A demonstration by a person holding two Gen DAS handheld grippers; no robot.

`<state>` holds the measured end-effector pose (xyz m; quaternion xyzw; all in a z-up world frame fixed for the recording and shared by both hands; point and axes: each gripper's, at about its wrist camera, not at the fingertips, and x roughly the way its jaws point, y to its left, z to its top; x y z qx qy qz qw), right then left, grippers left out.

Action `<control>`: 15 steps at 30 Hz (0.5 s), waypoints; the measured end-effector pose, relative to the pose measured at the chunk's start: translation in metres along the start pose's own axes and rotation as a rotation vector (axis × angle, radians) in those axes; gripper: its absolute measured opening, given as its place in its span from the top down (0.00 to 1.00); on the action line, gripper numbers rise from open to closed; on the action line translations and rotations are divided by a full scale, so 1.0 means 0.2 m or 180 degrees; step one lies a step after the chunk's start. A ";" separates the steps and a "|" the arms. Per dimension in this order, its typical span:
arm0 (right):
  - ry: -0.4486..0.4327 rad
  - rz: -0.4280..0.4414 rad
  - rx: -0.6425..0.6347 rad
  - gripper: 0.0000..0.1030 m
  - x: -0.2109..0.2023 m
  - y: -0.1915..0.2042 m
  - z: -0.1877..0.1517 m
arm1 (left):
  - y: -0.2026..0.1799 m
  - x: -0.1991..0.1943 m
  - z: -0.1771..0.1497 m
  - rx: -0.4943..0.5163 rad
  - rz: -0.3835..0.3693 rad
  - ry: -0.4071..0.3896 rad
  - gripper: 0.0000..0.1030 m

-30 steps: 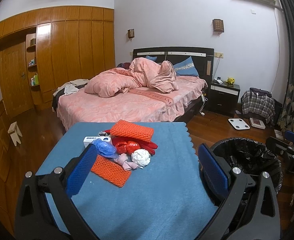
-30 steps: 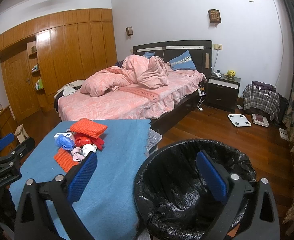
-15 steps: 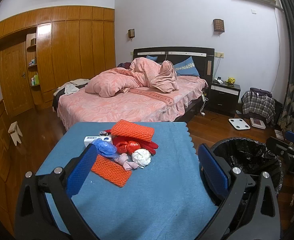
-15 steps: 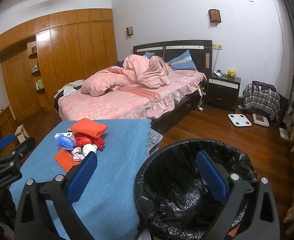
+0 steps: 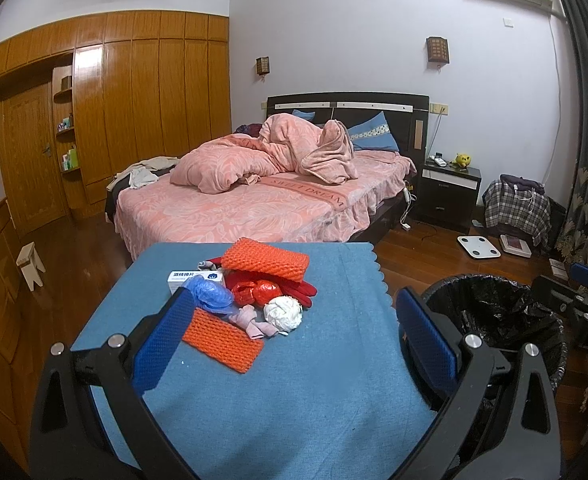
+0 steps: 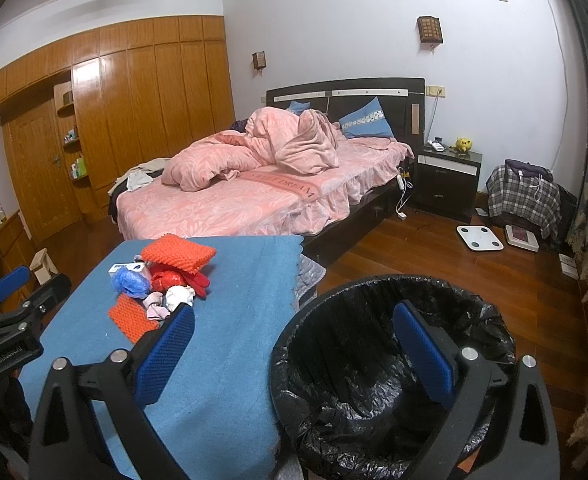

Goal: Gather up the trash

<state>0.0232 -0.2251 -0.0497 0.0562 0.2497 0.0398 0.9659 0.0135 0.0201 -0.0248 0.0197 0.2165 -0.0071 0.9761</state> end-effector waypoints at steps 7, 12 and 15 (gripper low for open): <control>-0.0005 -0.0005 -0.0001 0.06 0.02 0.02 -0.03 | 0.00 0.00 0.00 0.0000 0.0001 0.0003 0.05; -0.0001 -0.0004 0.0003 0.06 0.03 0.02 -0.05 | 0.00 0.00 0.00 -0.0002 0.0001 0.0005 0.05; 0.0001 0.0001 0.0000 0.06 0.03 0.02 -0.06 | 0.00 0.00 0.00 -0.0003 0.0001 0.0008 0.05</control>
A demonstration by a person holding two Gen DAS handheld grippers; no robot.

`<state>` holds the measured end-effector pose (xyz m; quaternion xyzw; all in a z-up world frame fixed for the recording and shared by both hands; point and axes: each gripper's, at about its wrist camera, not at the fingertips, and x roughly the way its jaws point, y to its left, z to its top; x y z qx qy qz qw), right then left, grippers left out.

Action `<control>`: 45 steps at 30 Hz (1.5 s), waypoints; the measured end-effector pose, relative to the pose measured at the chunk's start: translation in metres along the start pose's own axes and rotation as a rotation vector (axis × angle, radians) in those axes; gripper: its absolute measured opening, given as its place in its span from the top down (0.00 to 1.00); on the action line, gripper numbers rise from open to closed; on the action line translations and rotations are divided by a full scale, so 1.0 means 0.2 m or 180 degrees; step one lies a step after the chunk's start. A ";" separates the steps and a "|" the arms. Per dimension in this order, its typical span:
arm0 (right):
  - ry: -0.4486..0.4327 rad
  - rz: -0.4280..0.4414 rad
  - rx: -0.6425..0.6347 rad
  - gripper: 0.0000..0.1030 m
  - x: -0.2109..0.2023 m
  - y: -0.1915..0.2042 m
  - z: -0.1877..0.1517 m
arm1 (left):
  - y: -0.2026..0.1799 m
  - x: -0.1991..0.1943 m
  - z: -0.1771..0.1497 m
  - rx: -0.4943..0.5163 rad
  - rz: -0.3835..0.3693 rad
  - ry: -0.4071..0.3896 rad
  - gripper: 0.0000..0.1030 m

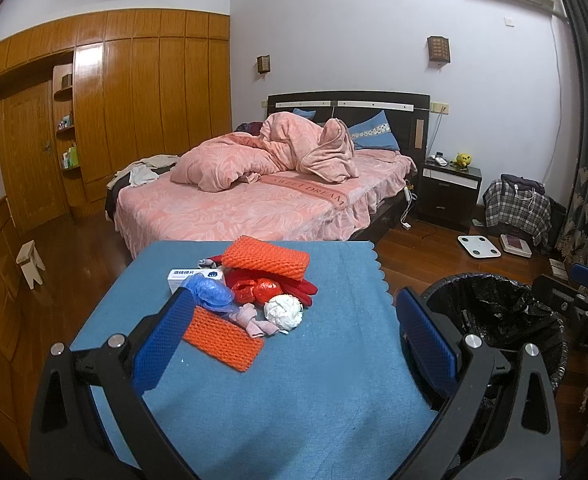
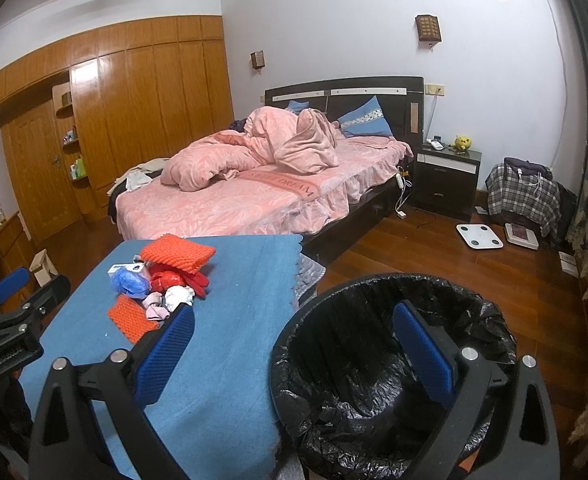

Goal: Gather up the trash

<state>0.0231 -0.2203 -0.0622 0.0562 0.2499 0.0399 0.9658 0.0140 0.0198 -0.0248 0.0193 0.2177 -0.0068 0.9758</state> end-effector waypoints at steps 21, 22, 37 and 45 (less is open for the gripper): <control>0.0018 0.0095 -0.0028 0.06 0.19 0.13 0.03 | 0.20 0.13 -0.09 -0.0086 0.0278 0.0129 0.05; 0.0032 0.0118 -0.0024 0.06 0.22 0.14 0.03 | 0.23 0.15 -0.10 -0.0089 0.0336 0.0140 0.05; 0.0358 0.0356 -0.0220 0.06 0.71 0.45 -0.08 | 0.59 0.67 -0.31 -0.0168 0.0536 0.0802 0.05; 0.0489 0.0291 -0.0274 0.07 0.85 0.48 -0.13 | 0.63 0.93 -0.39 -0.0228 0.0510 0.1087 0.11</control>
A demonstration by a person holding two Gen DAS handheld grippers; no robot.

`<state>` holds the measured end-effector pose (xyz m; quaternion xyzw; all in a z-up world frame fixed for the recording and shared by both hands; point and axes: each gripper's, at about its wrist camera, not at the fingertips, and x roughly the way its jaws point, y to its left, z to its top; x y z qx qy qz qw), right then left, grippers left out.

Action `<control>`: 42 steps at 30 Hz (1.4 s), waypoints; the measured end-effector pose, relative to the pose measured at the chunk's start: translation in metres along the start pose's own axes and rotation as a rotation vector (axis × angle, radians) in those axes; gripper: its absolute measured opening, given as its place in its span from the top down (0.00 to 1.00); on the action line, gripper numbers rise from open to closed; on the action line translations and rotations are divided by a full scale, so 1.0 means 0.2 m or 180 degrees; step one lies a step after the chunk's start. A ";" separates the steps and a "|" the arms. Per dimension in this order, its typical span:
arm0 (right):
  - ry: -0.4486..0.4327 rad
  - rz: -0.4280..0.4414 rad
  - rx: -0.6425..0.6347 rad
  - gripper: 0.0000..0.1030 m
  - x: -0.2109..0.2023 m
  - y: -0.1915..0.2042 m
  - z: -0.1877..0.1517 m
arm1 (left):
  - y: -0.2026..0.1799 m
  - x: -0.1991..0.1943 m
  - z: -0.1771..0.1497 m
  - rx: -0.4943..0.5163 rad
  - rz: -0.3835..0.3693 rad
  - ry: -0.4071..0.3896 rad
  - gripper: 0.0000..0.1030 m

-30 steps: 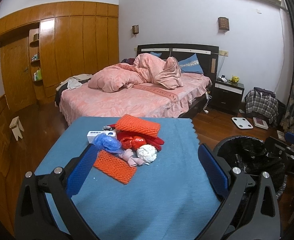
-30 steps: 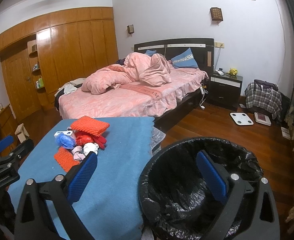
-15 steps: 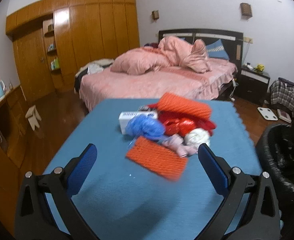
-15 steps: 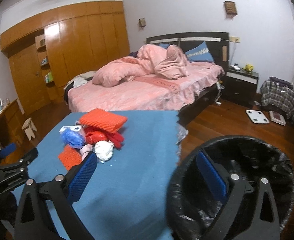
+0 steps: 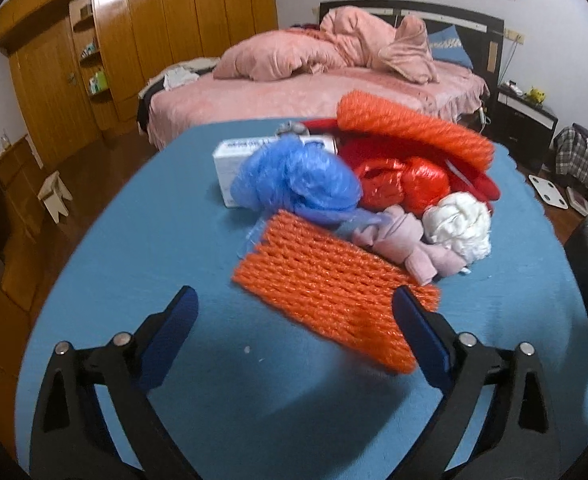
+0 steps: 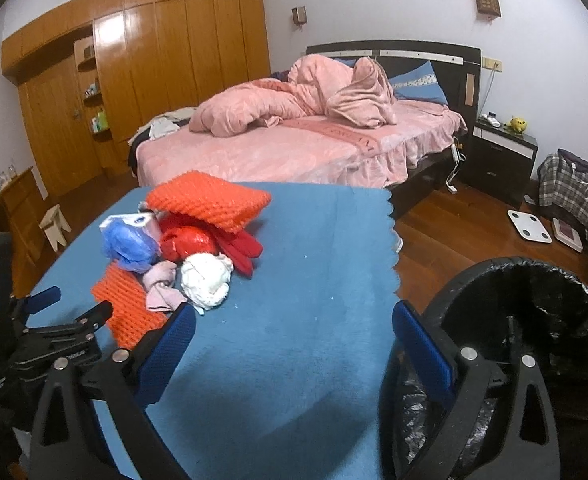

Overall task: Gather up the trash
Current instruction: 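Grasp the orange foam mesh with the left tool while the right tool grasps the pink cloth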

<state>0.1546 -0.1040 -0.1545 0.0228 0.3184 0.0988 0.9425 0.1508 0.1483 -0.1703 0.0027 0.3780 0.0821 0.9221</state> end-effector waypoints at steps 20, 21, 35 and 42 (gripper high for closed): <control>0.0105 0.0039 -0.0056 0.14 0.12 0.07 -0.03 | -0.02 0.10 -0.01 -0.0340 -0.0627 0.0174 0.91; 0.0096 0.0055 -0.0059 0.16 0.13 0.08 -0.02 | -0.02 0.08 0.00 -0.0339 -0.0614 0.0148 0.91; 0.0209 0.0621 -0.0215 0.44 0.32 0.44 0.02 | 0.28 -0.05 -0.05 -0.0218 -0.0267 -0.0036 0.91; 0.0299 0.0745 -0.0403 0.47 0.42 0.62 0.01 | 0.35 -0.02 -0.06 -0.0235 -0.0296 -0.0038 0.91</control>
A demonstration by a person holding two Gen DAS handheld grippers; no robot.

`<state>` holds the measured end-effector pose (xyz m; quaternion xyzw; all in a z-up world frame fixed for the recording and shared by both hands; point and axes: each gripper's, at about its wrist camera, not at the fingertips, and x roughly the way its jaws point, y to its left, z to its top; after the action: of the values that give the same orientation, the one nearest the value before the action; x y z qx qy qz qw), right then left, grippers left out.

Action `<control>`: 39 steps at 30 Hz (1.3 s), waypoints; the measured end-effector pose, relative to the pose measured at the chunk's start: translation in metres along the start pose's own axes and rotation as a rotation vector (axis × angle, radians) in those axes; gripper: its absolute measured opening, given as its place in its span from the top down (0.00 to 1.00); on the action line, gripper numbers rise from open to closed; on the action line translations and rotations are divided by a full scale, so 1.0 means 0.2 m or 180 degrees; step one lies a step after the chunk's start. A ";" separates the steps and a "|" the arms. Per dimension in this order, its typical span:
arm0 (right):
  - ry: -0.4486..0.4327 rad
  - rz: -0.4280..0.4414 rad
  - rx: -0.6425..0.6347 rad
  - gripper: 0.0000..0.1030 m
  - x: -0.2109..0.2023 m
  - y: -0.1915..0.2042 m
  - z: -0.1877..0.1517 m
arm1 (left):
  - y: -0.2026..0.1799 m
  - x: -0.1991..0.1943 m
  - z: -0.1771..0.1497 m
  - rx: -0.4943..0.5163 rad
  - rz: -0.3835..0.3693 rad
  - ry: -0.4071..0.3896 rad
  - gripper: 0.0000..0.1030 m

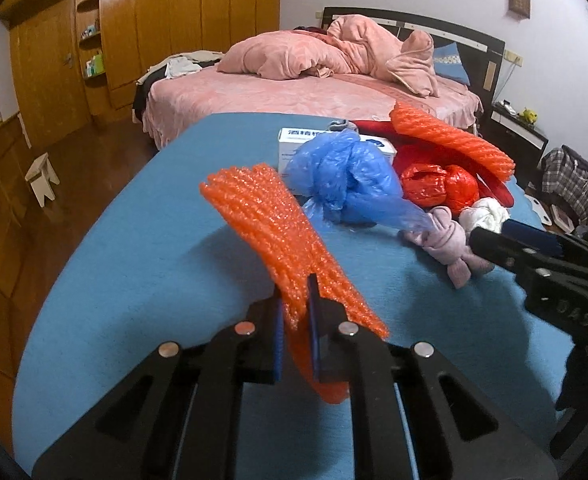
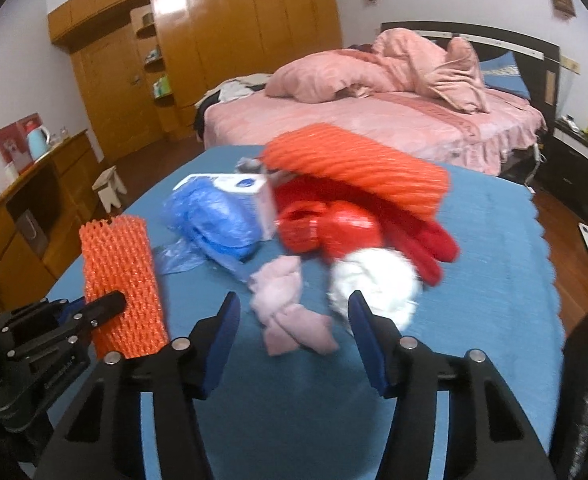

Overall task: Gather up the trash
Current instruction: 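Grasp the orange foam mesh with the left tool while the right tool grasps the pink cloth, then carry both items over the black bin and open both tools to drop them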

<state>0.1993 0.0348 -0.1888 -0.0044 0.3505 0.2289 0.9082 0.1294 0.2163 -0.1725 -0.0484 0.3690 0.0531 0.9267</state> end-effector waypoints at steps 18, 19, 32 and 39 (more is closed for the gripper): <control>0.0133 0.0110 -0.0068 0.73 0.03 0.02 0.00 | 0.01 0.00 0.00 -0.0064 -0.0078 -0.0033 0.91; 0.0081 0.0139 -0.0042 0.73 -0.01 0.01 0.00 | 0.00 -0.03 0.01 -0.0051 -0.0085 -0.0074 0.91; -0.0341 -0.0194 0.0317 0.73 -0.58 -0.37 -0.08 | -0.50 -0.33 0.06 0.0396 -0.0702 -0.0395 0.91; -0.0413 -0.0750 0.0676 0.73 -0.88 -0.77 -0.22 | -0.90 -0.33 0.07 0.0692 -0.1178 -0.0392 0.91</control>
<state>0.1209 -0.1822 -0.1338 0.0654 0.3104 0.0824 0.9448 0.1156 0.0350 -0.1073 -0.0117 0.3001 -0.1551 0.9411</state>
